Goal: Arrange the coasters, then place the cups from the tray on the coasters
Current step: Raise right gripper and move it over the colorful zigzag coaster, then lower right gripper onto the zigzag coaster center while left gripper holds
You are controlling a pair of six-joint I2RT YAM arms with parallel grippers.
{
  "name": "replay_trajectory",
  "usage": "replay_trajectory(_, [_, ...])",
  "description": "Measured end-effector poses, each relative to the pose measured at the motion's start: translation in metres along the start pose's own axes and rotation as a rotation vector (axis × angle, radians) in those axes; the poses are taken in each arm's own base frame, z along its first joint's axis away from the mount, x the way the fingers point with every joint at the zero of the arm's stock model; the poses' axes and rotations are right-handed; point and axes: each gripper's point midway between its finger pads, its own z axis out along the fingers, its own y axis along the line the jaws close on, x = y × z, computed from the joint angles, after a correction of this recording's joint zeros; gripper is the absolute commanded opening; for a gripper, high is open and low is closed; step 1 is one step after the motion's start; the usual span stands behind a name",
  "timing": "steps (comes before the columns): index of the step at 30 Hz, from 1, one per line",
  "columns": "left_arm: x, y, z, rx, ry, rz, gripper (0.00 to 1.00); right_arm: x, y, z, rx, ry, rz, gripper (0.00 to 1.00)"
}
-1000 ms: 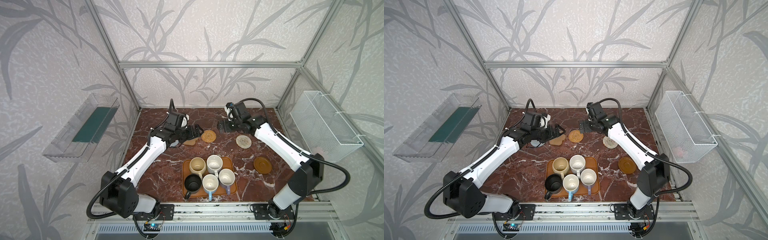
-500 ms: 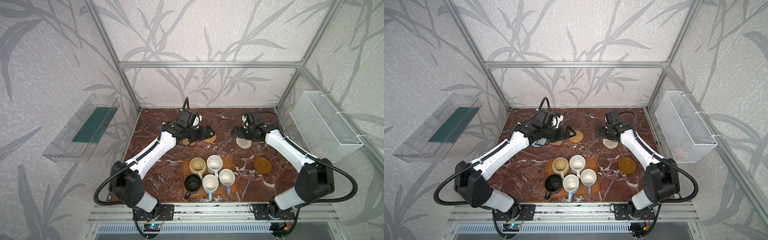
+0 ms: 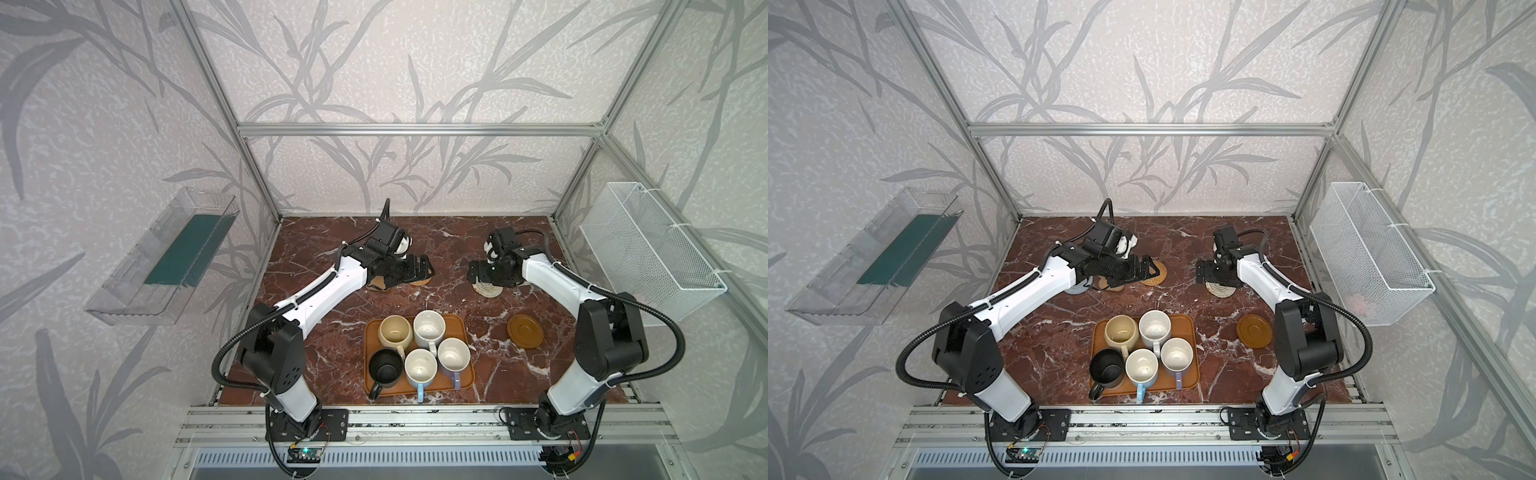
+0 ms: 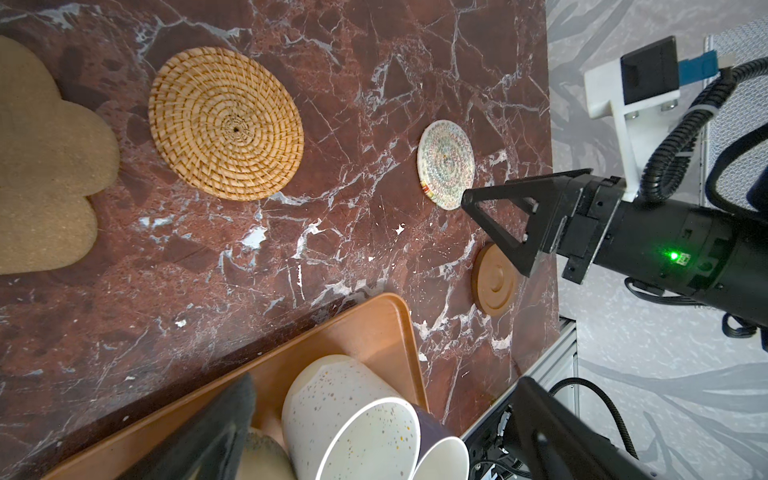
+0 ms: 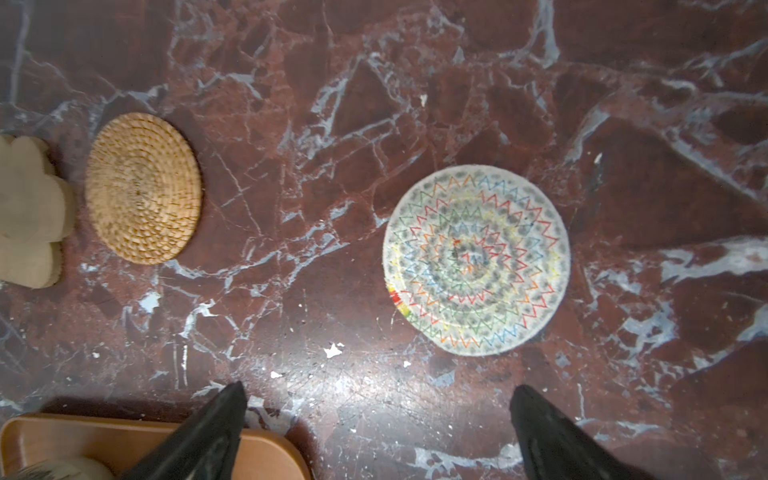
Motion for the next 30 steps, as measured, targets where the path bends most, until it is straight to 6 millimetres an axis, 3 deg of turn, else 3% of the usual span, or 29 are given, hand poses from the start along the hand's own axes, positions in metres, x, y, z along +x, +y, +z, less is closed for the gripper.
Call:
replay_trajectory(6, [0.000,0.003,0.011,-0.009,0.015,-0.003,0.99,0.014,-0.012,0.021,0.031,0.061,-0.001,0.91])
replay_trajectory(9, [0.000,0.006,0.013,-0.018,0.015,-0.006,0.99,0.016,-0.017,0.030,0.046,0.075,-0.002,0.77])
replay_trajectory(14, [-0.001,0.008,0.013,-0.034,0.005,-0.006,0.99,0.021,-0.028,0.045,0.073,0.111,0.005,0.70])
replay_trajectory(27, [-0.004,0.010,0.013,-0.049,-0.008,-0.005,0.99,0.011,-0.042,0.059,0.109,0.110,0.012,0.61])
replay_trajectory(30, [-0.005,0.009,0.012,-0.048,-0.009,-0.004,0.99,0.008,-0.043,0.064,0.122,0.120,0.005,0.51])
